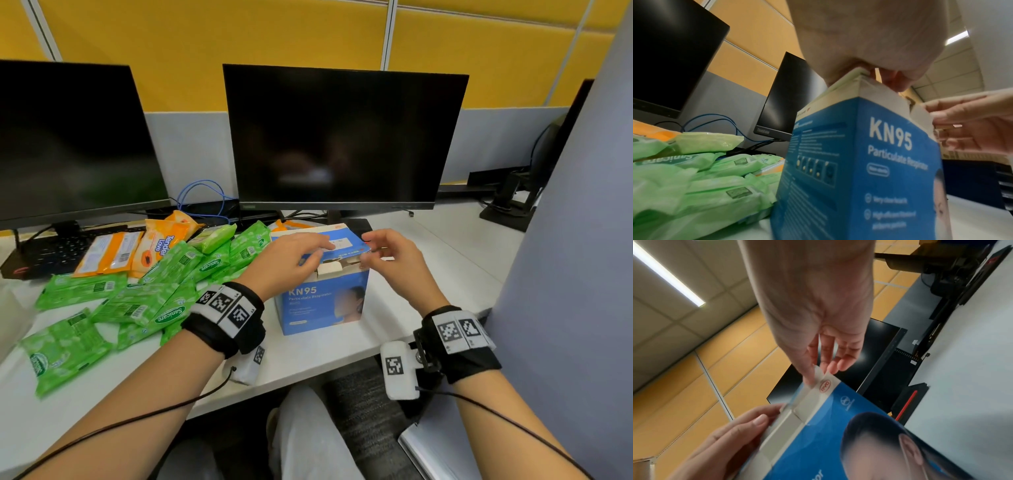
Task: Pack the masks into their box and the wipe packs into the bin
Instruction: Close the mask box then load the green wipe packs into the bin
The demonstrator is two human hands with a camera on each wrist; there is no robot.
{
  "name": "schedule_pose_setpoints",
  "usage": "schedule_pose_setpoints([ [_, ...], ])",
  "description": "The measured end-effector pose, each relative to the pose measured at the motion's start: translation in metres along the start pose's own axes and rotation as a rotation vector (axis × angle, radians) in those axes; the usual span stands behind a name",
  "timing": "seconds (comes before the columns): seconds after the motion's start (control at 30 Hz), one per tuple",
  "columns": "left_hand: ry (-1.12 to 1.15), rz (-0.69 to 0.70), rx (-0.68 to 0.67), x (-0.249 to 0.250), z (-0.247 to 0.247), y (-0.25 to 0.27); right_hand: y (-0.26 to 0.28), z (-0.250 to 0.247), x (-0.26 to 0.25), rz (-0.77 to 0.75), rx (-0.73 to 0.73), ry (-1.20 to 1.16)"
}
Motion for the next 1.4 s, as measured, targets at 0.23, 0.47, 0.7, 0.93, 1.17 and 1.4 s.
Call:
schedule_pose_setpoints([
  [0.23, 0.013, 0.01, -0.066, -0.004, 0.008, 0.001, -0.005, 0.003, 0.008, 0.014, -0.059, -0.12],
  [0.47, 0.02, 0.015, -0.077, -0.005, 0.009, 0.0, -0.005, 0.001, 0.006, 0.009, -0.046, -0.04],
  [0.7, 0.216, -0.033, -0.136, -0.013, 0.001, -0.003, -0.005, -0.004, 0.007, 0.036, -0.107, 0.025],
  [0.93, 0.279, -0.061, -0.173, -0.03, -0.01, 0.002, -0.004, -0.002, 0.003, 0.025, -0.069, -0.004],
  [1.17, 0.278, -0.069, -0.126, -0.029, -0.01, 0.008, -0.005, -0.004, 0.002, 0.105, -0.122, -0.109],
  [1.4, 0.071, 0.041, 0.005, -0.002, -0.011, 0.006, -0.006, -0.008, 0.001, 0.116, -0.146, -0.07],
])
Point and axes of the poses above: each hand's wrist, its own y-axis away from the middle knuckle, its own z-axis out of the palm, x = y × z, the point moved 2 cm from there along -y, towards the middle knuckle, and after that the axes turned 12 degrees about -y, right-handed, at the moved point
